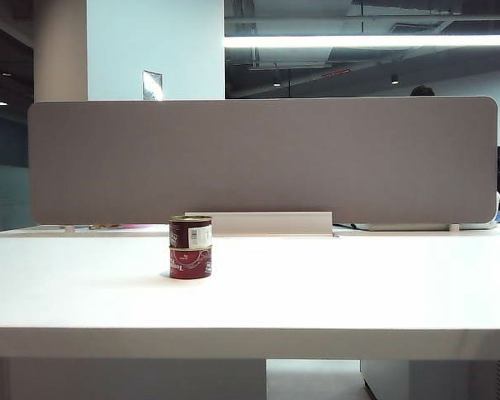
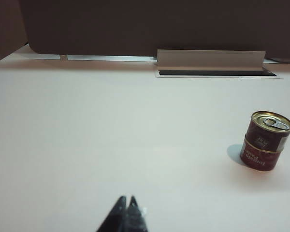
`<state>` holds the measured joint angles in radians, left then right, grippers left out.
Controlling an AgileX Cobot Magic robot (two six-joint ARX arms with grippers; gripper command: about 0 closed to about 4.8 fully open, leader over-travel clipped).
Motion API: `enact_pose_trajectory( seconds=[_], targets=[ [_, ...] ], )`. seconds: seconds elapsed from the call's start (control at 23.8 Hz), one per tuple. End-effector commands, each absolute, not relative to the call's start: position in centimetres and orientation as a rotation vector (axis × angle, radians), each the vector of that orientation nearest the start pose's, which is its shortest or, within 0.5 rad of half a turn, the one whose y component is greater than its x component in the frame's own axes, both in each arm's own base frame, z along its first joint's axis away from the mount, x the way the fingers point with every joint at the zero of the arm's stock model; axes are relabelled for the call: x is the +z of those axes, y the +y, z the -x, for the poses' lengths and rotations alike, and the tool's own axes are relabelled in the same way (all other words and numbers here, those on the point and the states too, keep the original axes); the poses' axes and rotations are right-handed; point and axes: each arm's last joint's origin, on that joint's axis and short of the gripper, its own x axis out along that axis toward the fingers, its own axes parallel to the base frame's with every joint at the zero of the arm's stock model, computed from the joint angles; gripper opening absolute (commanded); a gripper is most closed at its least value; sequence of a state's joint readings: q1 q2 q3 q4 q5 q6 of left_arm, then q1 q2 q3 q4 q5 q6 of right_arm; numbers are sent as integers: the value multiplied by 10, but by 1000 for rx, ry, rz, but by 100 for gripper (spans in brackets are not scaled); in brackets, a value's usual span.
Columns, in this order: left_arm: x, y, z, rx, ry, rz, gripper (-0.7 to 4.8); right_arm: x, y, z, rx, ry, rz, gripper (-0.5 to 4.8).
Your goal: Stack a can of tomatoes on the right onto the can of tomatoes on the left.
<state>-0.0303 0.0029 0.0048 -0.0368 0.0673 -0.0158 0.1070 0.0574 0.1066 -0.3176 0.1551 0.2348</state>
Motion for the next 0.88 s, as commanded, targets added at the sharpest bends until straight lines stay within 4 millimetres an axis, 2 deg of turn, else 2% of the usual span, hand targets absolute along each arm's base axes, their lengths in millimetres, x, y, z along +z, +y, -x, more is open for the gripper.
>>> enact_pose_trajectory(
  seconds=[0.04, 0.55, 0.88],
  targets=[
    [163, -5, -97, -96, 25, 15, -6, 167, 5, -91, -77, 250, -197, -1],
    [163, -5, -97, -96, 25, 15, -6, 158, 5, -89, -89, 324, -184, -1],
    [163, -5, -97, -96, 25, 15, -6, 155, 5, -87, -81, 288, -192, -1]
  ],
)
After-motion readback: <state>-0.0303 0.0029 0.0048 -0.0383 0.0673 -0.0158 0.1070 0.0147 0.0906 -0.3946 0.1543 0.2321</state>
